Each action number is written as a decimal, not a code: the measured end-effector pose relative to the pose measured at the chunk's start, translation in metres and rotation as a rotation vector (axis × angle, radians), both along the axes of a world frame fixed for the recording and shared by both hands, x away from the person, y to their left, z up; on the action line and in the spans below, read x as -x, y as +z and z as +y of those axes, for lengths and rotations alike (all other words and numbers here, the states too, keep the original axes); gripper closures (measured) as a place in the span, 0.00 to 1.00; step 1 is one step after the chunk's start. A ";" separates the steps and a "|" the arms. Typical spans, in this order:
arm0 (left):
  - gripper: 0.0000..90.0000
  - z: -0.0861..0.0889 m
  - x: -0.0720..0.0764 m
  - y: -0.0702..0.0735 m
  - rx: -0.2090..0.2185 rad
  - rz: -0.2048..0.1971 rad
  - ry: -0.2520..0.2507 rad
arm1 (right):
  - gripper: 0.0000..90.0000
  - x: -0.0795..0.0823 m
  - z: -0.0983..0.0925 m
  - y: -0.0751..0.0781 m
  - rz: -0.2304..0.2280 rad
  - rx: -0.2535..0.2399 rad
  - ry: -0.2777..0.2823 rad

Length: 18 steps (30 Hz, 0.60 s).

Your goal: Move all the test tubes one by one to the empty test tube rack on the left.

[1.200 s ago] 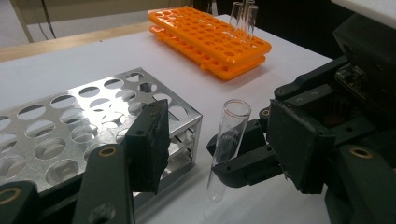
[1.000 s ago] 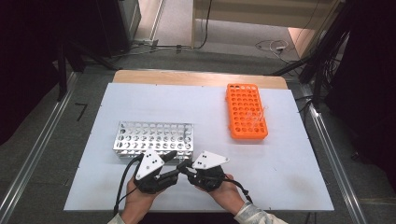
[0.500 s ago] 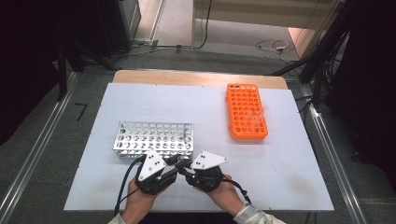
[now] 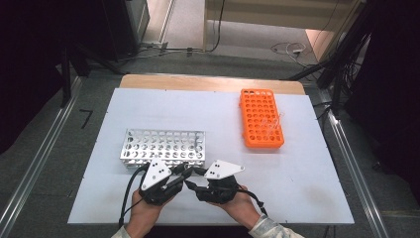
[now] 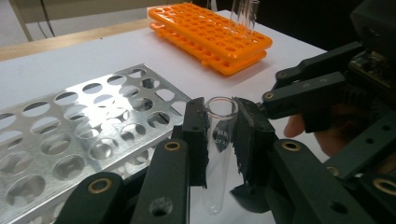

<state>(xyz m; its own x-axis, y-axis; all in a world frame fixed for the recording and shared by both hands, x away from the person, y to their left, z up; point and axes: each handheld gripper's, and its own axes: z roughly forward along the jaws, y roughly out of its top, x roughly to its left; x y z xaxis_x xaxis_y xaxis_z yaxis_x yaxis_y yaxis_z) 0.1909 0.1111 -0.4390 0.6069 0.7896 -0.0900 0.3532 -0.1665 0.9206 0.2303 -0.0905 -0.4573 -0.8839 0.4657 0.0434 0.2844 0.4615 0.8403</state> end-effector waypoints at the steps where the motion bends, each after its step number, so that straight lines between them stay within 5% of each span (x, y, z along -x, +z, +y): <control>1: 0.83 0.002 0.000 0.001 0.004 0.003 0.005 | 0.49 0.000 -0.002 0.001 0.001 -0.004 0.000; 6: 0.83 0.017 0.000 0.007 0.028 -0.001 0.037 | 0.37 -0.001 -0.014 0.007 -0.005 -0.012 -0.022; 18: 0.83 0.065 0.003 0.026 0.079 -0.023 0.150 | 0.32 -0.011 -0.038 0.012 -0.001 -0.019 -0.110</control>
<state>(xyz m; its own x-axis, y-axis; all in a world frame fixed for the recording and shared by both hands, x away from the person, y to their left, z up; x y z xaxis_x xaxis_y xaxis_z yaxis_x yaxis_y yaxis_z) 0.1876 0.1758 -0.4128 0.4856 0.8625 -0.1424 0.3472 -0.0408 0.9369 0.2409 -0.1288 -0.4449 -0.8276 0.5589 0.0524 0.3316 0.4115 0.8489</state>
